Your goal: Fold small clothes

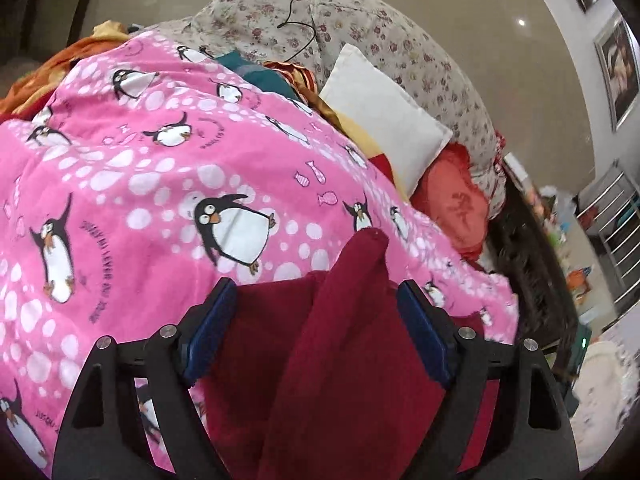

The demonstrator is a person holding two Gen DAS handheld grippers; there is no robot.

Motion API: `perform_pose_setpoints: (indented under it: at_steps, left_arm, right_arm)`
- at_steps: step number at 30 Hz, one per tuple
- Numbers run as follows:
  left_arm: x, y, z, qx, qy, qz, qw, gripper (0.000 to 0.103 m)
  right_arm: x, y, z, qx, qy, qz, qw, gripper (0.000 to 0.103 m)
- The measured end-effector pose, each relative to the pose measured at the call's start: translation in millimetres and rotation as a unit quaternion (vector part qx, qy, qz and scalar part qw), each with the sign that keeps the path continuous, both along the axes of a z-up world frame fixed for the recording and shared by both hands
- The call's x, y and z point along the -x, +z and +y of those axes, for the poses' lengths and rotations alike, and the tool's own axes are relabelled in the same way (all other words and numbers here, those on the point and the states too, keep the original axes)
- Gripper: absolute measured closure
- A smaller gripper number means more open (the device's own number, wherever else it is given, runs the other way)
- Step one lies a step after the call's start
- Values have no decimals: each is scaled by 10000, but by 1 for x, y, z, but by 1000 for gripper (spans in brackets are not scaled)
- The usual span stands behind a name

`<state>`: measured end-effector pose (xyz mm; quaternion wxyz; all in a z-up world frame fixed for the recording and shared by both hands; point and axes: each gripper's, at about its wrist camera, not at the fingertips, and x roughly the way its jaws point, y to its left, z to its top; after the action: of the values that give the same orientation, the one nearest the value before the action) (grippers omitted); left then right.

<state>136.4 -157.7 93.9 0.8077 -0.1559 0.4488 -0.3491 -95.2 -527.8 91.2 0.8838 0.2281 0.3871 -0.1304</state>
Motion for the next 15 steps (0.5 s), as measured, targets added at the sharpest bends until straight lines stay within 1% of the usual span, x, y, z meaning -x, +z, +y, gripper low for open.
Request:
perform_pose_setpoints:
  at_steps: [2, 4, 5, 6, 8, 11, 13, 14, 15]
  left_arm:
    - [11, 5, 8, -29, -22, -141, 9999, 21]
    - [23, 9, 15, -243, 94, -333, 9991, 21]
    - [27, 9, 18, -275, 115, -378, 9988, 21]
    - [32, 6, 21, -267, 79, -392, 9988, 21]
    - [40, 0, 26, -242, 4, -295, 9993, 21]
    - [60, -4, 41, -50, 92, -287, 9995, 21]
    - [75, -6, 49, -65, 75, -329, 9994, 21]
    - [84, -6, 53, -109, 91, -385, 9992, 21]
    - [93, -7, 56, -166, 90, -446, 9988, 21]
  right_arm:
    - [24, 7, 14, 46, 232, -128, 9996, 57]
    - [47, 8, 30, 126, 420, -194, 9988, 57]
    - [57, 8, 38, 165, 512, -229, 9983, 57]
    - [66, 7, 45, 203, 585, -258, 9977, 57]
    - [83, 1, 58, 329, 681, -349, 9965, 57]
    - [80, -20, 71, 717, 846, -107, 9938, 57]
    - [78, -17, 74, 820, 830, 0, 9932, 57]
    - [78, -11, 76, 770, 774, 21, 9940, 57]
    - [78, -3, 79, 676, 770, -86, 9947, 57]
